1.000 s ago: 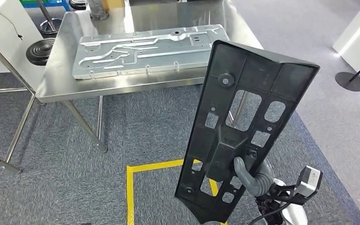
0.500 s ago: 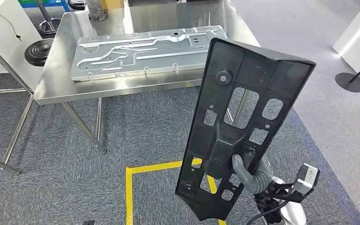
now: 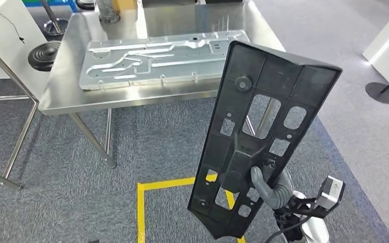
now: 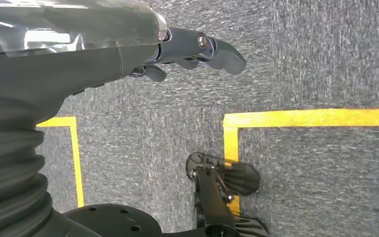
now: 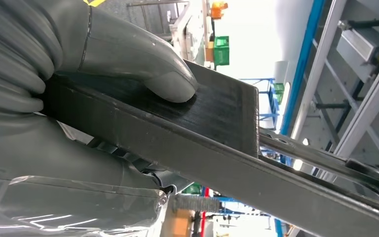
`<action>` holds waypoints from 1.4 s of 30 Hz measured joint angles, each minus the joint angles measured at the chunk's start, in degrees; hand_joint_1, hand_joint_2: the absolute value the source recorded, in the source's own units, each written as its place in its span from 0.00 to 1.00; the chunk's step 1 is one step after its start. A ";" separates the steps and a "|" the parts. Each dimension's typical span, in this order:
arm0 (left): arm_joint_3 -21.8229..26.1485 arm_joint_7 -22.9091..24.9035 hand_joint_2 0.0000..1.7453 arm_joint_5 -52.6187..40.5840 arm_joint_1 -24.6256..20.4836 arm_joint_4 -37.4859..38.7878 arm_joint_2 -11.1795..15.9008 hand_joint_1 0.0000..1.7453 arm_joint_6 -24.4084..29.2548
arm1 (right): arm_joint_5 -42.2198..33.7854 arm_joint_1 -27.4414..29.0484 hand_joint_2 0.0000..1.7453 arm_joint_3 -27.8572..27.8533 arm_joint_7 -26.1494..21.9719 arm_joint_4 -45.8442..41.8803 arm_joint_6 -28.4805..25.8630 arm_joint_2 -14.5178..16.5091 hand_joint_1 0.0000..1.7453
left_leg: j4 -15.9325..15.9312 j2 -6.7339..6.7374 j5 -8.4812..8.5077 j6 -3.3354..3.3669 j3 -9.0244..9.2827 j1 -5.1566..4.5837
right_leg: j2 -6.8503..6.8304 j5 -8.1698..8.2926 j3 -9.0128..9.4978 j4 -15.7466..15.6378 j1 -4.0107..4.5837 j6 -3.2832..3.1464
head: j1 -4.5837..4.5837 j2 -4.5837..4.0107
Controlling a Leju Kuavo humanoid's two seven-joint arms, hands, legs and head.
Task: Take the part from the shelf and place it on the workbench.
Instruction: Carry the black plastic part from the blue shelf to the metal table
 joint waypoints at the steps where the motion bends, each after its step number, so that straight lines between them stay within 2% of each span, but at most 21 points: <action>1: 0.00 -0.04 1.00 -0.01 -0.05 0.00 0.00 0.00 -0.01 | -0.01 0.01 1.00 0.00 0.00 -0.01 0.03 0.00 1.00 | -0.08 0.05 -0.23 -0.32 0.09 0.02 | 0.10 -0.13 0.03 -0.14 -0.06 -0.28 | -0.01 0.00; 4: 0.00 -0.29 1.00 0.26 -0.22 0.00 0.01 0.00 0.05 | -0.06 -0.20 1.00 0.00 0.04 -0.01 0.20 0.01 1.00 | 3.06 0.29 -2.11 -1.27 -0.81 0.21 | 0.15 -0.55 1.04 -0.88 -0.48 -1.15 | -0.01 0.00; 7: 0.00 -0.49 1.00 0.46 -0.09 0.00 0.01 0.00 0.12 | -0.14 -0.58 1.00 0.00 0.11 0.24 0.47 0.01 1.00 | 13.97 0.33 -6.19 -1.94 -6.83 0.57 | 0.00 -1.38 2.20 -1.04 -0.57 -1.56 | -0.01 0.00; 9: 0.01 -0.57 1.00 0.54 0.20 0.00 0.01 0.00 0.16 | -0.22 -0.66 1.00 0.01 0.20 0.60 0.61 0.01 1.00 | 16.84 0.34 -5.38 -2.17 -9.57 0.77 | 0.02 -2.17 3.13 -1.02 -0.58 -1.47 | -0.01 0.00; 10: 0.02 -0.60 1.00 0.57 0.31 0.00 0.01 0.00 0.19 | -0.29 -0.69 1.00 0.02 0.24 0.77 0.67 0.01 1.00 | 15.00 0.35 -3.22 -2.19 -9.41 0.86 | 0.05 -2.63 3.76 -1.01 -0.60 -1.35 | -0.01 0.00; 12: 0.04 -0.62 1.00 0.65 0.45 0.00 0.02 0.00 0.20 | -0.53 -0.87 1.00 0.11 0.27 1.01 0.75 0.01 1.00 | 7.50 0.37 2.02 -1.99 -6.93 0.91 | 0.09 -3.68 5.09 -1.00 -0.59 -0.92 | 0.00 0.00; 13: 0.04 -0.62 1.00 0.67 0.47 0.00 0.03 0.00 0.21 | -0.67 -1.07 1.00 0.19 0.27 1.09 0.78 0.01 1.00 | 4.24 0.36 3.51 -1.73 -5.68 0.82 | 0.14 -4.14 5.49 -0.96 -0.52 -0.61 | -0.01 0.00; 15: 0.07 -0.58 1.00 0.78 0.54 0.01 0.02 0.00 0.21 | -0.86 -1.49 1.00 0.34 0.40 1.25 0.79 0.01 1.00 | 1.60 0.33 3.75 -1.02 -4.65 0.63 | 0.22 -4.63 5.86 -0.96 -0.33 0.08 | -0.01 0.00; 18: 0.21 -0.52 1.00 0.89 0.58 0.00 0.02 0.00 0.22 | -0.96 -1.91 1.00 0.50 0.61 1.38 0.78 0.01 1.00 | 0.94 0.16 3.09 0.23 -3.75 0.70 | 0.20 -4.78 5.94 0.24 -0.42 1.06 | -0.02 0.00; 20: 0.31 -0.51 1.00 0.93 0.51 0.00 0.02 0.00 0.22 | -1.03 -2.44 1.00 0.65 0.72 1.46 0.73 0.01 1.00 | 0.54 0.09 2.64 0.90 -2.56 0.76 | 0.15 -6.25 3.54 4.98 -0.55 1.44 | -0.01 0.00; 22: 0.37 -0.50 1.00 0.98 0.50 0.00 0.01 0.00 0.19 | -1.08 -2.81 1.00 0.79 0.79 1.67 0.68 0.01 1.00 | 0.46 0.09 1.97 1.32 -1.80 0.61 | 0.12 -8.90 -1.43 12.34 -0.58 1.56 | 0.00 0.00; 24: 0.41 -0.51 1.00 1.02 0.62 0.00 0.01 0.00 0.16 | -1.08 -2.84 1.00 0.90 0.89 2.01 0.64 0.01 1.00 | 0.47 -0.02 1.14 1.47 -0.95 0.38 | 0.11 -9.58 -5.36 16.04 -0.56 1.40 | -0.01 0.00; 25: 0.44 -0.54 1.00 1.03 0.68 0.00 0.01 0.00 0.14 | -1.08 -2.88 1.00 0.97 0.92 2.17 0.62 0.01 1.00 | 0.47 -0.09 0.65 1.48 -0.31 0.25 | 0.11 -8.25 -5.91 14.94 -0.49 1.15 | -0.01 0.00; 28: 0.49 -0.76 1.00 1.13 0.71 0.02 -0.15 0.00 0.07 | -1.08 -3.18 1.00 1.17 0.95 2.50 0.68 0.00 1.00 | 0.40 -0.21 -1.06 1.27 1.79 -0.16 | 0.06 -0.33 -3.58 4.46 0.24 -0.29 | -0.03 0.00; 30: 0.52 -0.89 1.00 1.29 0.62 0.04 -0.33 0.00 0.04 | -1.07 -3.43 1.00 1.28 0.98 2.68 0.71 -0.01 1.00 | 0.30 -0.23 -1.88 0.76 2.62 -0.27 | 0.14 1.77 -2.54 0.83 0.76 -1.07 | -0.04 0.00; 34: 0.55 -0.96 1.00 1.46 0.43 0.04 -0.47 0.00 0.06 | -1.08 -3.70 1.00 1.46 1.05 2.79 0.78 -0.02 1.00 | 2.57 0.03 -2.29 -0.29 2.81 -0.32 | 0.23 0.94 -0.17 -0.68 0.42 -2.07 | -0.05 0.00; 36: 0.55 -0.97 1.00 1.52 0.36 0.04 -0.47 0.00 0.09 | -1.10 -3.87 1.00 1.55 1.03 2.85 0.86 -0.02 1.00 | 8.46 0.12 -4.09 -0.84 -0.40 -0.04 | 0.17 0.25 1.12 -1.11 0.18 -2.42 | -0.08 0.00; 38: 0.55 -0.97 1.00 1.56 0.48 0.04 -0.47 0.00 0.11 | -1.10 -3.91 1.00 1.66 1.03 3.04 0.95 -0.01 1.00 | 14.60 0.14 -6.83 -1.61 -5.02 0.47 | 0.21 -0.75 2.13 -1.12 0.04 -2.41 | -0.10 0.00; 39: 0.56 -0.97 1.00 1.57 0.58 0.04 -0.47 0.00 0.12 | -1.10 -3.87 1.00 1.69 1.02 3.16 0.98 -0.01 1.00 | 15.79 0.15 -7.43 -1.98 -6.61 0.72 | 0.27 -1.31 2.75 -1.10 -0.05 -2.29 | -0.10 0.00; 40: 0.58 -0.97 1.00 1.57 0.66 0.04 -0.47 0.00 0.15 | -1.10 -3.84 1.00 1.70 1.02 3.27 0.99 -0.01 1.00 | 15.17 0.18 -6.89 -2.25 -7.35 0.94 | 0.34 -1.88 3.46 -1.08 -0.16 -2.11 | -0.10 0.00; 42: 0.61 -0.96 1.00 1.55 0.75 0.04 -0.47 0.00 0.20 | -1.10 -3.79 1.00 1.72 0.97 3.36 0.99 -0.01 1.00 | 9.13 0.24 -1.89 -2.57 -6.65 1.31 | 0.41 -3.16 5.14 -1.05 -0.39 -1.61 | -0.09 0.00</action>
